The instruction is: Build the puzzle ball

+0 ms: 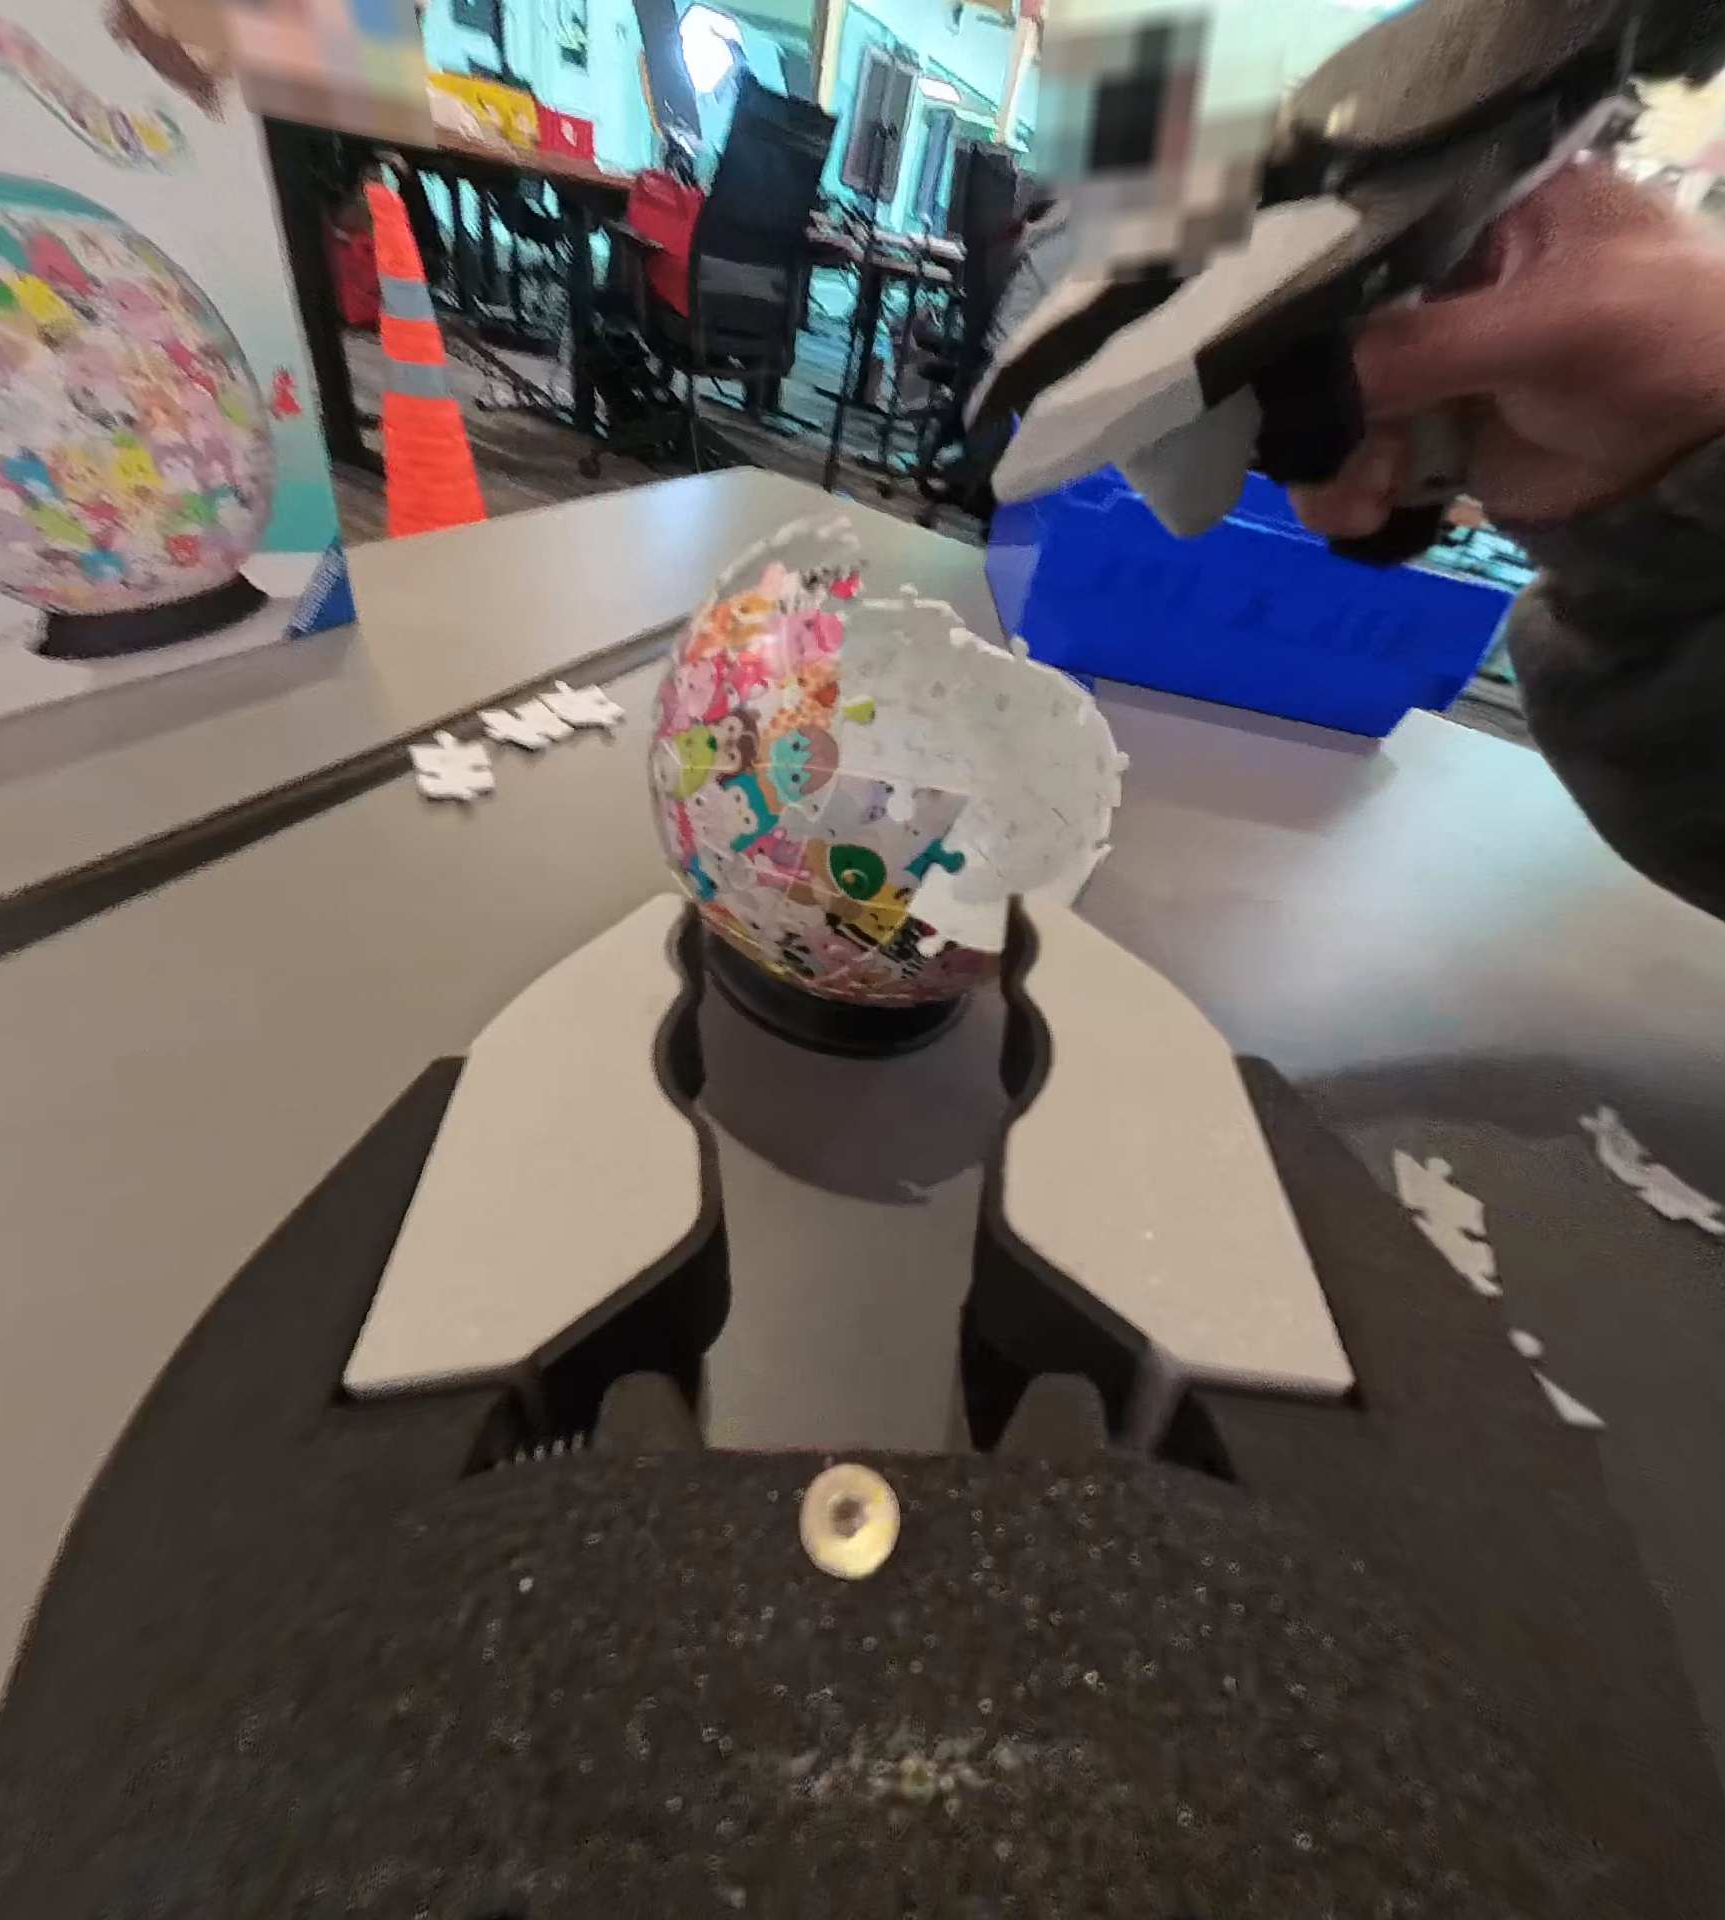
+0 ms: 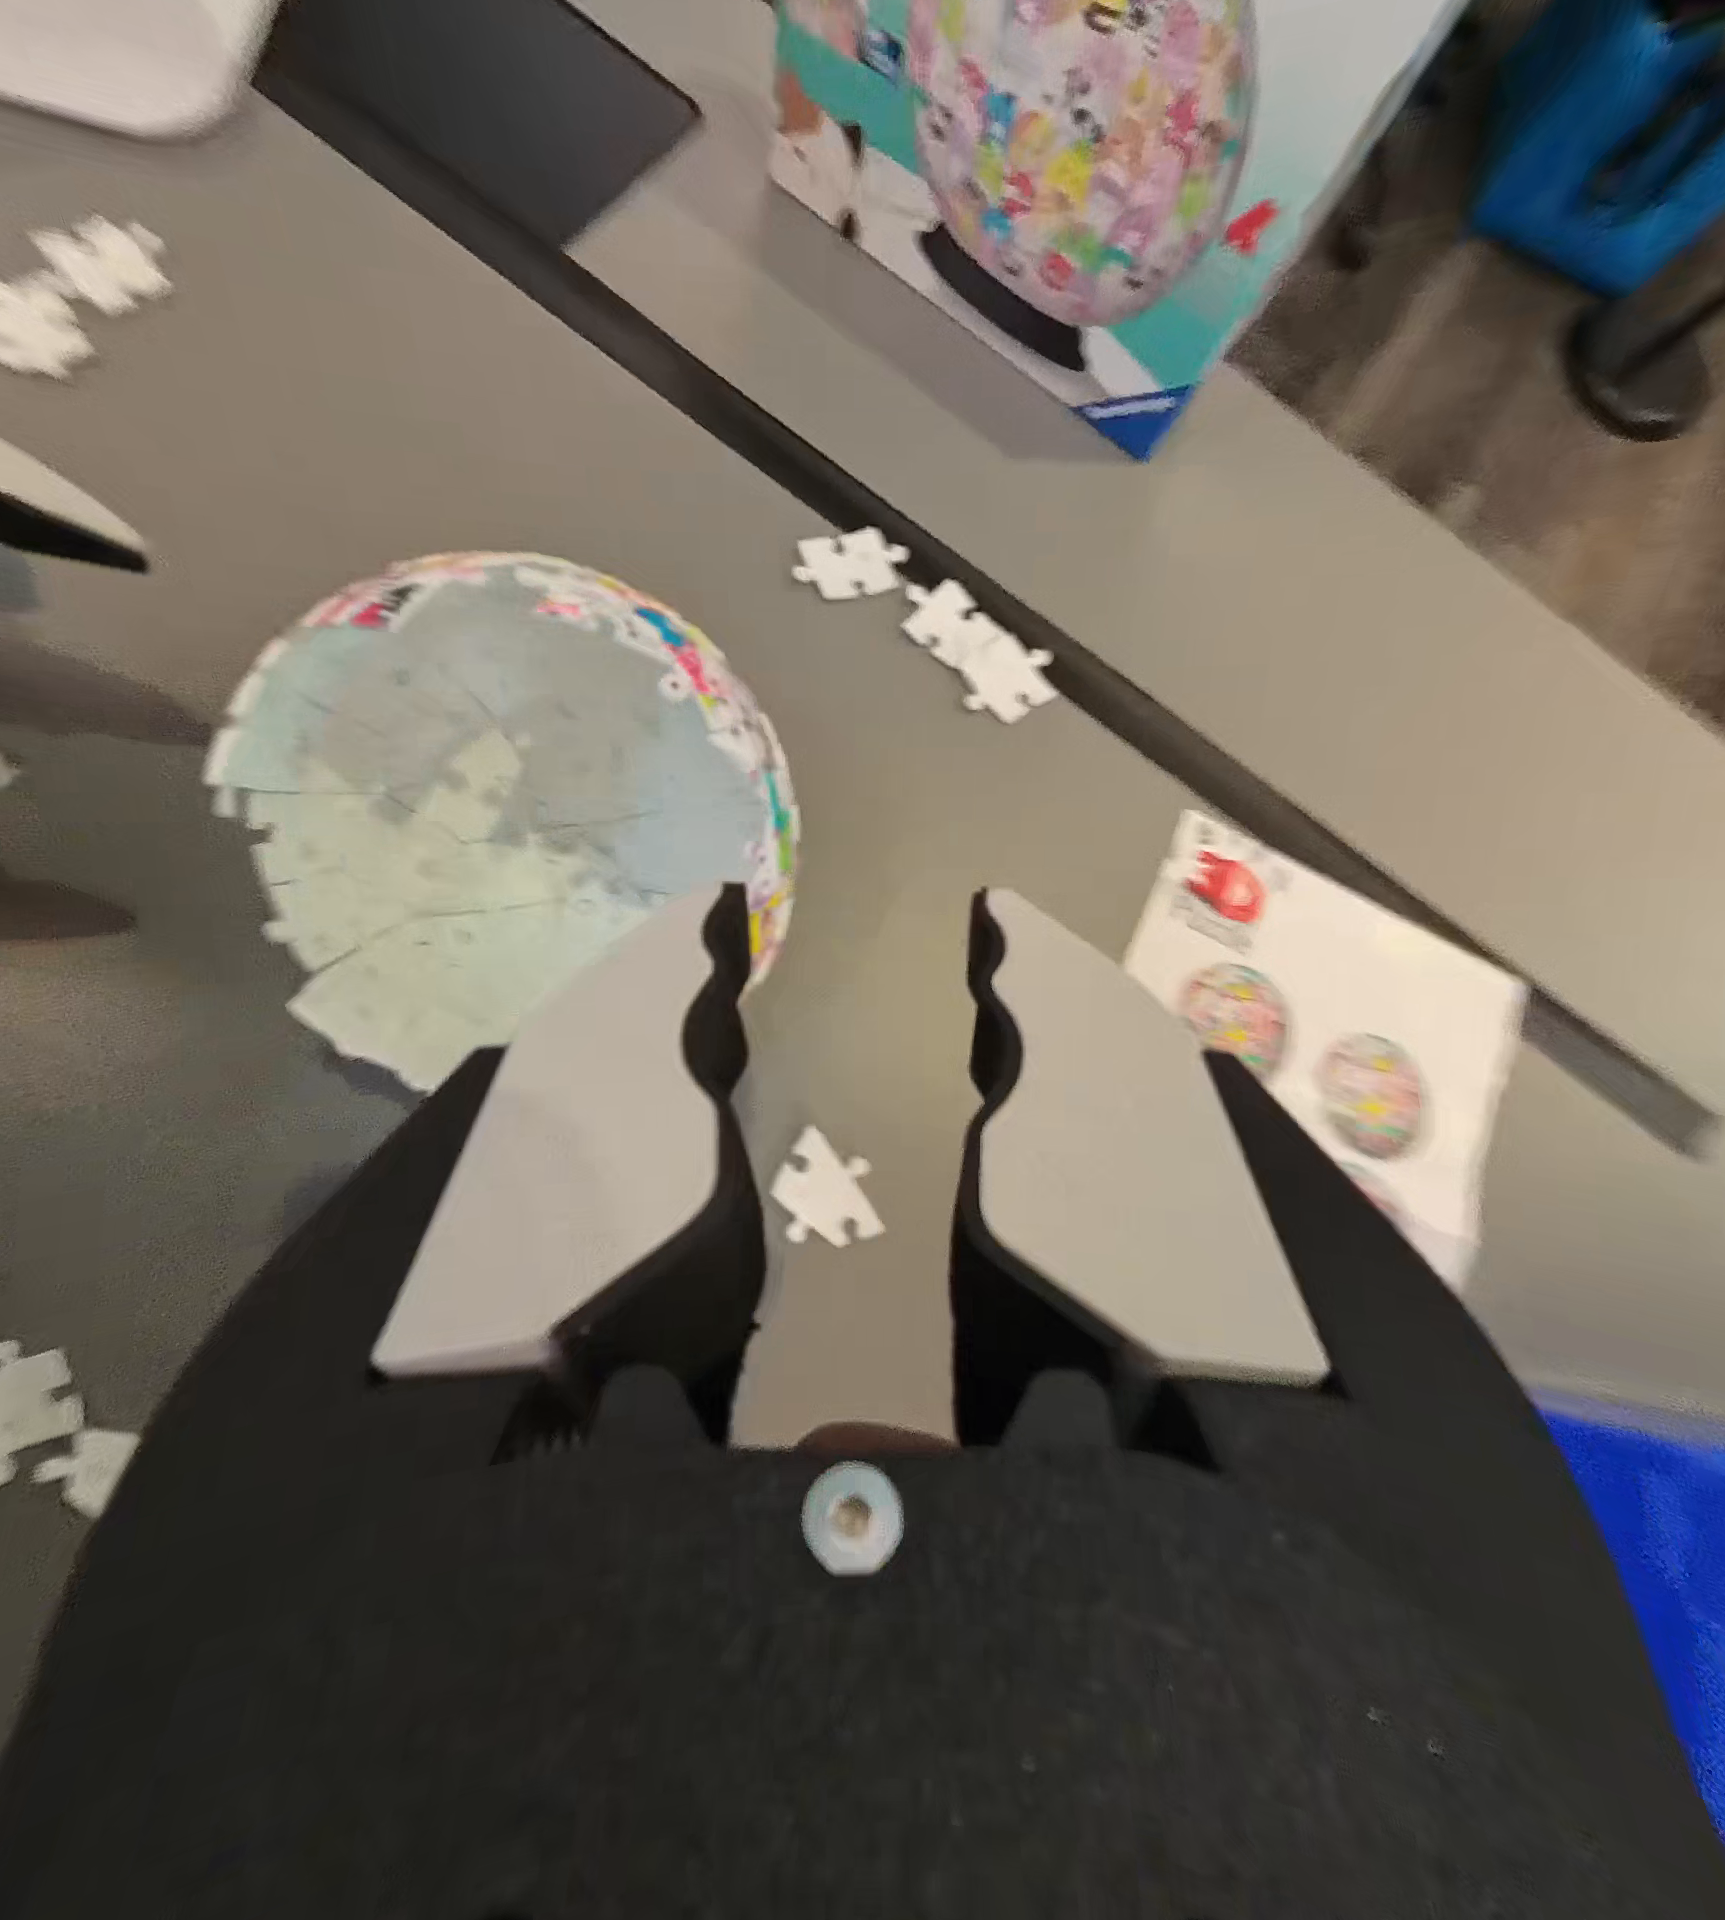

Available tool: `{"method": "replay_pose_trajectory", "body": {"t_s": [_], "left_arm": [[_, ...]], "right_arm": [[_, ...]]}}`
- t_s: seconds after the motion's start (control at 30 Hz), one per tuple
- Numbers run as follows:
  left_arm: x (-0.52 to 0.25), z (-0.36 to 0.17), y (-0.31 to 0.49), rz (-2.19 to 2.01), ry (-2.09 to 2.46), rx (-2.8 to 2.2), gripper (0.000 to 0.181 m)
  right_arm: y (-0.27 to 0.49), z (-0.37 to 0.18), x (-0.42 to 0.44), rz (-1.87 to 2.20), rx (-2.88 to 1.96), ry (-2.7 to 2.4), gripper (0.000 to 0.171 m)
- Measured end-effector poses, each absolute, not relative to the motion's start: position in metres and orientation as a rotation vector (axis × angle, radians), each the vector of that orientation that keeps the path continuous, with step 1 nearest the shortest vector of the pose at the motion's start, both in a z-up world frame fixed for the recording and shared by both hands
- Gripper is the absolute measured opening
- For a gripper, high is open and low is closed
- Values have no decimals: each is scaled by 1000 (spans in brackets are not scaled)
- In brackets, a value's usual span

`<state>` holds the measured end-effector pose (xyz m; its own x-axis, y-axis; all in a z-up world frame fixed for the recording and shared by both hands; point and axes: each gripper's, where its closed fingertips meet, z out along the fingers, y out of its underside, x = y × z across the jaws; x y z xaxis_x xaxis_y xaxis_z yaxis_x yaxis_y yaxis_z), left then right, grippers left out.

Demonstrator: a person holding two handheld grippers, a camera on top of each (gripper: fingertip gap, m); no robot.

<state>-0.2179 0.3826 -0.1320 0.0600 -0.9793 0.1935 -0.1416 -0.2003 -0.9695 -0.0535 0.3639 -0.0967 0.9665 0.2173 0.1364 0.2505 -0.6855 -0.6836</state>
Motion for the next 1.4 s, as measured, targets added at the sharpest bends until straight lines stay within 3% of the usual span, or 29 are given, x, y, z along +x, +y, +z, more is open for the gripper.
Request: {"method": "replay_pose_trajectory", "body": {"t_s": [0.07,0.13,0.27,0.43,0.47,0.53,0.6,0.73,0.93,1.4], "left_arm": [[-223,-125,392,-1175,1131,-1449,41],[-228,-125,406,-1064,1094,-1449,29],[-233,-127,425,-948,1029,-1479,23],[-225,-93,412,-890,990,-1574,10],[-215,-78,405,-860,1002,-1611,0],[-185,-59,387,-774,1079,-1713,0],[-156,-80,369,-558,1329,-1886,0],[-117,-121,369,-215,1498,-2017,0],[-105,-160,376,-224,1398,-2273,0],[-103,-151,366,-267,1492,-2236,0]], "right_arm": [[357,-105,-62,180,-2314,-280,53],[347,-103,-74,355,-2252,-236,54],[324,-106,-64,252,-2103,-61,52],[308,-109,-43,217,-2008,-175,38],[312,-108,-38,261,-1962,-227,26],[328,-109,-29,364,-1885,-304,12],[345,-103,-33,542,-1738,-404,0],[369,-133,-39,685,-1755,-634,0],[370,-145,-51,885,-1800,-619,0],[360,-151,-58,1029,-1829,-534,0]]}}
